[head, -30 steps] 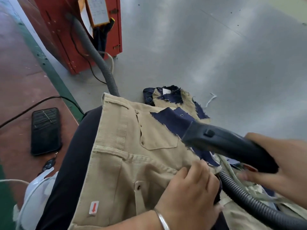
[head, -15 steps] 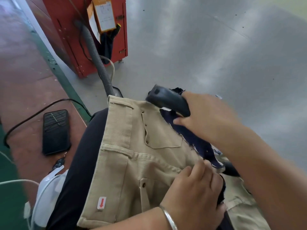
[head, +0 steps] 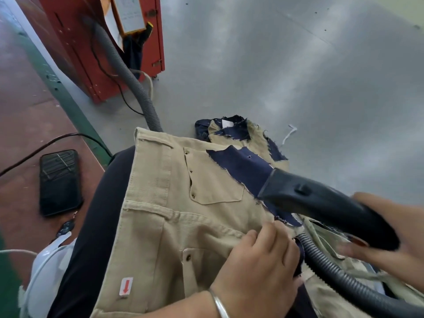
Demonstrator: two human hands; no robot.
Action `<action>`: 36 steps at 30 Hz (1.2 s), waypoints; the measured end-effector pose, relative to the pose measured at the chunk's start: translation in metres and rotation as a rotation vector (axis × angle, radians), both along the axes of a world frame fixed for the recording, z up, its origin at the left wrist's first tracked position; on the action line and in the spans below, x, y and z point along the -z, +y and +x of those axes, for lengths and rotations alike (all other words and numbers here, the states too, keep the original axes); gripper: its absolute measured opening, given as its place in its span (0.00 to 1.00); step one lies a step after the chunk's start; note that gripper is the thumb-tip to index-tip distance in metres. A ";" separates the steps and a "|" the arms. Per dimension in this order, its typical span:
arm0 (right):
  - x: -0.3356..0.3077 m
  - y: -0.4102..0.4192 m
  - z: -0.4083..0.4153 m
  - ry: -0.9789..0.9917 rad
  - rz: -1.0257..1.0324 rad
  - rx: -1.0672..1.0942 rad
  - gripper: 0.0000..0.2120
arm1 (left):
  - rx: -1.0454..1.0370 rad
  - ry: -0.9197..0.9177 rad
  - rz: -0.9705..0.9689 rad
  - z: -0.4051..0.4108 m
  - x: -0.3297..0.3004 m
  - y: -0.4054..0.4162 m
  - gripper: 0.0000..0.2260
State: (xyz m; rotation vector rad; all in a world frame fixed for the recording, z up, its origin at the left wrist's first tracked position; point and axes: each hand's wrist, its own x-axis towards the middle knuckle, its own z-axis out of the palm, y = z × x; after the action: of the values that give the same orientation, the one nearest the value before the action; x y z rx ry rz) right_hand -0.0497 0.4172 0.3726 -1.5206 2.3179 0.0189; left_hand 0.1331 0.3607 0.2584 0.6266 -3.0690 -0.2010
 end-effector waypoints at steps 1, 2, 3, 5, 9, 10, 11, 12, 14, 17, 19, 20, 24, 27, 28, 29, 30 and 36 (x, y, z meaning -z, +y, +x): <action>0.005 0.000 0.006 0.012 0.039 -0.022 0.22 | 0.004 0.014 0.001 0.000 0.001 0.001 0.21; 0.008 -0.003 0.012 0.025 0.080 -0.033 0.21 | 0.007 0.030 -0.002 0.000 0.002 0.001 0.21; 0.009 -0.008 0.018 0.039 0.105 -0.043 0.20 | 0.011 0.041 -0.004 0.000 0.002 0.002 0.21; 0.011 -0.026 0.028 0.078 0.079 -0.082 0.20 | 0.011 0.040 0.012 0.000 0.001 0.002 0.21; 0.024 -0.076 0.056 0.195 -0.031 -0.182 0.23 | -0.004 -0.014 0.056 -0.001 -0.004 0.003 0.22; 0.029 -0.092 0.063 0.191 -0.060 -0.199 0.22 | -0.016 -0.014 0.068 -0.001 -0.003 0.004 0.23; 0.033 -0.107 0.068 0.171 -0.086 -0.207 0.20 | -0.036 -0.018 0.081 -0.001 -0.003 0.005 0.24; 0.037 -0.121 0.071 0.141 -0.103 -0.202 0.18 | -0.060 -0.015 0.098 0.000 -0.004 0.005 0.24; 0.036 -0.141 0.068 0.080 -0.131 -0.149 0.17 | -0.098 0.009 0.128 0.001 -0.006 0.005 0.24; 0.023 -0.140 0.050 0.013 -0.243 -0.037 0.16 | -0.105 0.135 0.150 0.007 -0.012 -0.001 0.19; 0.011 -0.125 0.036 -0.024 -0.301 0.009 0.16 | -0.101 0.243 0.192 0.014 -0.024 -0.015 0.11; 0.006 -0.115 0.030 -0.035 -0.312 0.022 0.16 | -0.125 0.244 0.193 0.016 -0.032 -0.027 0.09; -0.010 -0.077 0.023 -0.030 -0.348 0.033 0.17 | -0.297 0.194 -0.030 0.026 -0.052 -0.110 0.13; -0.015 -0.055 0.029 -0.043 -0.393 0.068 0.19 | -0.317 0.043 0.049 0.025 -0.046 -0.166 0.35; -0.016 -0.050 0.032 -0.061 -0.403 0.078 0.19 | -0.301 -0.012 0.122 0.017 -0.044 -0.177 0.42; -0.017 -0.046 0.034 -0.078 -0.408 0.082 0.19 | -0.284 -0.072 0.188 0.009 -0.041 -0.185 0.46; -0.018 -0.044 0.036 -0.087 -0.413 0.085 0.18 | -0.273 -0.144 0.256 0.001 -0.037 -0.191 0.47; -0.025 -0.031 0.037 -0.089 -0.449 0.101 0.16 | -0.335 -0.681 0.462 -0.005 -0.040 -0.211 0.35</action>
State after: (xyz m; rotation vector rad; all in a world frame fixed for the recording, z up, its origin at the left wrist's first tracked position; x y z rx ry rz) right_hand -0.0123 0.3860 0.3978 -1.5552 2.4300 -0.6205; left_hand 0.1281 0.1497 0.2979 1.4905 -3.4613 -0.8701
